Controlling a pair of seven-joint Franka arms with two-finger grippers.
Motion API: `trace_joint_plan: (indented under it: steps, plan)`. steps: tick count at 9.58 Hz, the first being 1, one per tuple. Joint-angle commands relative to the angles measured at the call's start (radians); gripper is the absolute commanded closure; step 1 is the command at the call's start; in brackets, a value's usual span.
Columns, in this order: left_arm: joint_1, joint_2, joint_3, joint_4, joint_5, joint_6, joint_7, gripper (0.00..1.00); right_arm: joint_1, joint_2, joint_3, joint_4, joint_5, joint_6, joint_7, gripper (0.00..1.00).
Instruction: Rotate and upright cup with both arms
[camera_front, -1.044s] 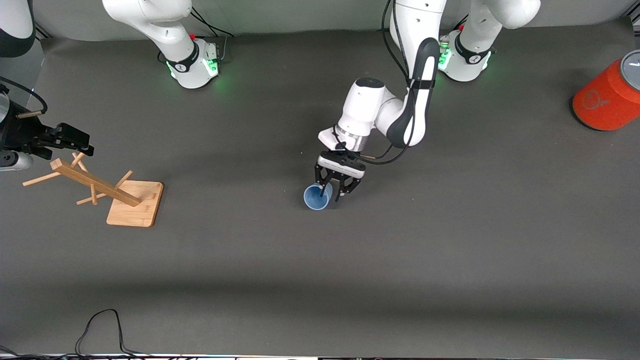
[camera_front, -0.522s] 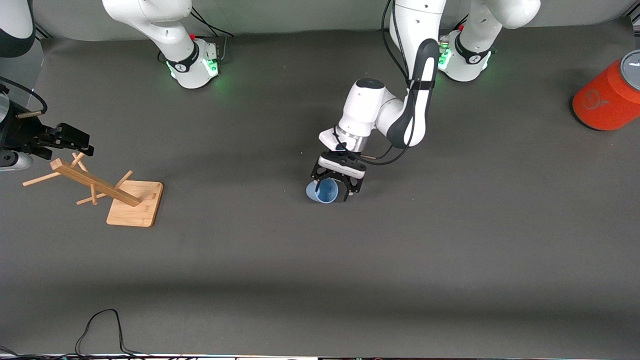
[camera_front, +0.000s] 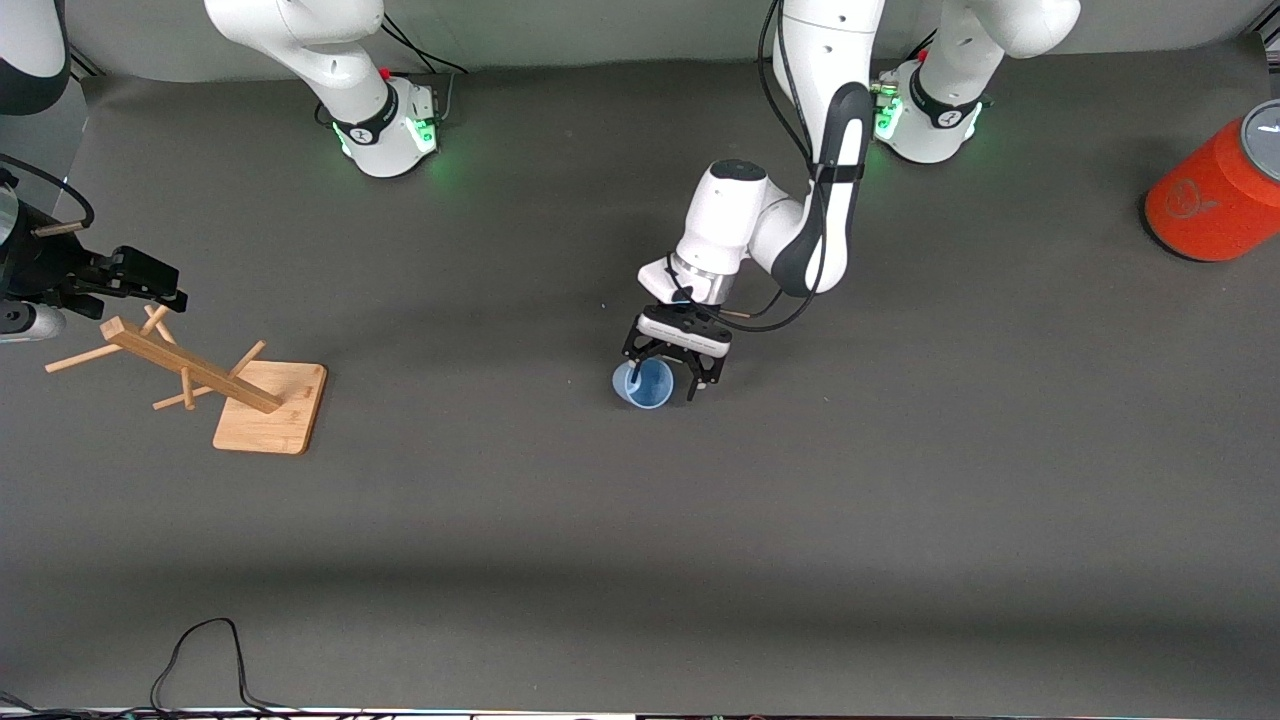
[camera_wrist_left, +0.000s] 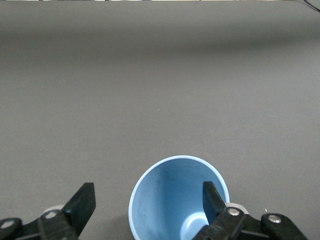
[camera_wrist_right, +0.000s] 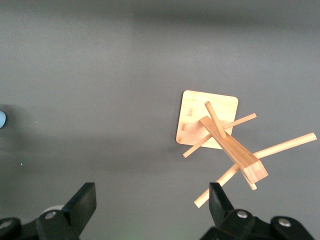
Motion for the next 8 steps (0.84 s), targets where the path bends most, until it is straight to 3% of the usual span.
trace_joint_plan:
  steps: [1,8]
  plan:
    - [-0.023,-0.002,0.018,0.015,-0.019,0.007,-0.008,0.04,0.005,0.003,-0.006,0.012,-0.013,-0.01,-0.013,0.0]
    - [-0.072,0.005,0.018,0.019,-0.076,0.005,-0.011,0.04,0.005,0.004,-0.006,0.012,-0.013,-0.01,-0.012,0.0]
